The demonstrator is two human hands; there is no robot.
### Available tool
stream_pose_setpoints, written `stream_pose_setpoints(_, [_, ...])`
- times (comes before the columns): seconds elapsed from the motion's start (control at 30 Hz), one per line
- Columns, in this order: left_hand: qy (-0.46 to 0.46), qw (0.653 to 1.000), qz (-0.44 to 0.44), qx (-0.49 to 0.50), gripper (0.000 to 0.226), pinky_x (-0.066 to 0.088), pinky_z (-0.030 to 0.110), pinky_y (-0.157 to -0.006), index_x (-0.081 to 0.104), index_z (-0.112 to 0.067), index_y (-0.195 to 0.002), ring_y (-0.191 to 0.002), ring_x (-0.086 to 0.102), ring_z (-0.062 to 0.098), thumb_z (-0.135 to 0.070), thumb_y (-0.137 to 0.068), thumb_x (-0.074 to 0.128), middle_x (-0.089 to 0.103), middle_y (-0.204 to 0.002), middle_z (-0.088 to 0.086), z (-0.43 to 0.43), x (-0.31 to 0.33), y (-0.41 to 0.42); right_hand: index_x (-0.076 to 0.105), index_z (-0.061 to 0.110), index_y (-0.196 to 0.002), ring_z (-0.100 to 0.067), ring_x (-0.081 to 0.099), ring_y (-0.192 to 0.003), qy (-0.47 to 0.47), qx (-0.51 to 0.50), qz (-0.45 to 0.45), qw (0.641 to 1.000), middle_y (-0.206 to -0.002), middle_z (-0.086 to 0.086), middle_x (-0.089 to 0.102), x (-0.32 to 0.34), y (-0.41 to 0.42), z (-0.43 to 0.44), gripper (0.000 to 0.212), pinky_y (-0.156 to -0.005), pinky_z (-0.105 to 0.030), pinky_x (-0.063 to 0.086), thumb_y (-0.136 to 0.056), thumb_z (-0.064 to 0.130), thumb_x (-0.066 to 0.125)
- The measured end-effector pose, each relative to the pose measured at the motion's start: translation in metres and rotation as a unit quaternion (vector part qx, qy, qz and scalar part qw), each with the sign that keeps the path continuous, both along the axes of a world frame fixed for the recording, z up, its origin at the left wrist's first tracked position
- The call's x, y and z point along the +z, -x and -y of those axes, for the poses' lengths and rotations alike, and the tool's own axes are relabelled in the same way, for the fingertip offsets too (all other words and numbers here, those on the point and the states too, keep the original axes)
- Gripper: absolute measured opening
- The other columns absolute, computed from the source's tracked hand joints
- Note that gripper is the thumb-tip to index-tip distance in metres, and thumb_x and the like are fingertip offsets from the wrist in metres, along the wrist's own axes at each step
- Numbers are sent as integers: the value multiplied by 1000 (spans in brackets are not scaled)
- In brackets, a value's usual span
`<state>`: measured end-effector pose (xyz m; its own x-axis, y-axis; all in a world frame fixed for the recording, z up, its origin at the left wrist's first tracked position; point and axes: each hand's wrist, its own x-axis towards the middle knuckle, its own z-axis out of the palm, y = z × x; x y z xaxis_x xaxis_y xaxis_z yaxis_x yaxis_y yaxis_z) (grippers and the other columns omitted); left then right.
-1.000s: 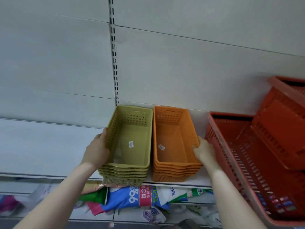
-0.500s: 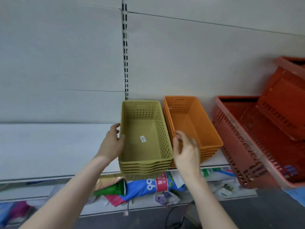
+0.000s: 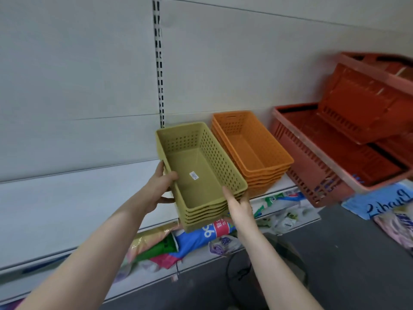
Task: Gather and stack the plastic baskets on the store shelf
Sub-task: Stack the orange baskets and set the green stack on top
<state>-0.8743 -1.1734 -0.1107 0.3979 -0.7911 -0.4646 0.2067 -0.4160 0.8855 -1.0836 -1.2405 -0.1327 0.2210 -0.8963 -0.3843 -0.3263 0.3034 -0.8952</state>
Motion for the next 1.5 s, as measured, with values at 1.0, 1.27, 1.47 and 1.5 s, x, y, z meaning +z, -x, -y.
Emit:
stream_pose_setpoints(1.0, [311, 945, 84, -53, 73, 43, 45, -108, 22, -44, -150, -126, 52, 12, -61, -86, 53, 47, -146, -14, 132, 157, 23, 54, 33, -103, -28, 68, -102, 177, -88, 142, 970, -111, -1, 65, 201, 71, 93, 17, -77, -50, 61, -89, 29, 62])
stream_pose_setpoints(1.27, [219, 971, 23, -89, 60, 42, 46, -108, 28, -35, -150, -127, 51, 17, -46, -95, 50, 50, -143, -11, 177, 93, 32, 52, 27, -117, -26, 66, -104, 93, -97, 94, 986, -116, -6, 65, 143, 68, 138, 32, -74, -47, 62, -88, 32, 63])
stream_pose_setpoints(1.47, [167, 968, 123, -144, 81, 38, 42, -111, 27, -27, -152, -134, 44, 16, -60, -84, 57, 40, -153, -7, 182, 59, 29, 37, 23, -144, -28, 61, -117, 11, -103, 44, 994, -136, -8, 57, 113, 73, 154, 80, -88, -52, 57, -73, 51, 64])
stream_pose_setpoints(1.5, [161, 963, 156, -152, 84, 34, 43, -115, 25, -30, -153, -139, 40, 17, -63, -82, 56, 36, -156, -7, 183, 54, 27, 31, 24, -149, -30, 55, -126, 21, -106, 16, 994, -144, -8, 51, 112, 72, 153, 85, -99, -54, 51, -76, 54, 62])
